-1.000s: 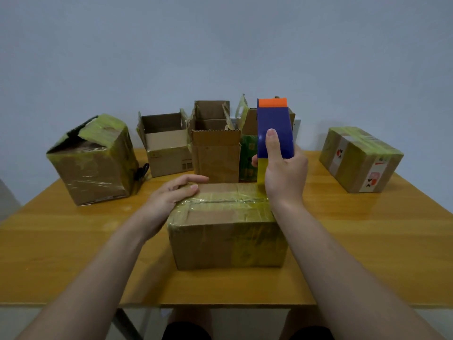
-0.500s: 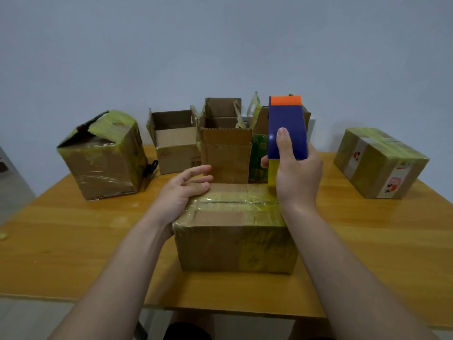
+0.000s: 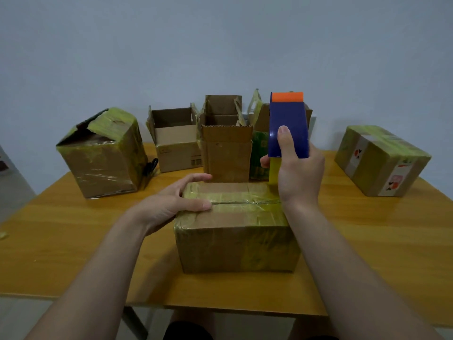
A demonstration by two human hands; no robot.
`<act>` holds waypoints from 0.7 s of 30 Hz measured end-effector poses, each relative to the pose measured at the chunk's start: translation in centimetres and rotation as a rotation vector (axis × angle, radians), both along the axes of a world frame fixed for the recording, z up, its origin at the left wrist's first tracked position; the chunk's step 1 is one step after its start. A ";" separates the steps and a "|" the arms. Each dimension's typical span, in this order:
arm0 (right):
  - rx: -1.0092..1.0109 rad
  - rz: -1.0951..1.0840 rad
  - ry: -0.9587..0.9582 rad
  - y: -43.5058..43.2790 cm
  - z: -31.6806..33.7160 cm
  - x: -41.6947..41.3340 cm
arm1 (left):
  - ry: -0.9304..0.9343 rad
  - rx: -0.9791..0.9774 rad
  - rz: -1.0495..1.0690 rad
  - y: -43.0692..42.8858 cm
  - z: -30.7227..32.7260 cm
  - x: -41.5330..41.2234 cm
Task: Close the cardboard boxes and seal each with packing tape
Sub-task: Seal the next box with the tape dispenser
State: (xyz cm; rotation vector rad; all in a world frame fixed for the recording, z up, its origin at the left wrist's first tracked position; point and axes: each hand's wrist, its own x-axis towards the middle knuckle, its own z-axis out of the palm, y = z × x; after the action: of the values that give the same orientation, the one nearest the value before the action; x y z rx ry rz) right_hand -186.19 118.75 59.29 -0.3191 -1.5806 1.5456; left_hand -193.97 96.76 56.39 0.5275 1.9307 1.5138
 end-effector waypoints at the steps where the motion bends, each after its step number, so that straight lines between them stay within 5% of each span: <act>1: -0.004 0.003 -0.003 0.0 0.0 0.0 | 0.001 -0.004 0.011 0.0 0.0 0.3; 9: -0.014 0.026 -0.013 0.2 0.3 -0.1 | 0.268 -0.311 0.126 1.6 2.3 2.4; 15: -0.044 0.035 -0.007 0.2 0.4 0.1 | 0.796 -0.945 0.064 5.3 3.4 3.9; 21: -0.088 0.060 0.011 1.0 0.3 0.7 | 1.010 -0.844 -0.178 11.3 2.2 6.3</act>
State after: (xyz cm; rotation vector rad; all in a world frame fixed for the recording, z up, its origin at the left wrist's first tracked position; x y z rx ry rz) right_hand -185.53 119.70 59.55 -0.3137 -1.5293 1.6639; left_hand -187.66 108.05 58.62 1.1265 2.8704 0.1418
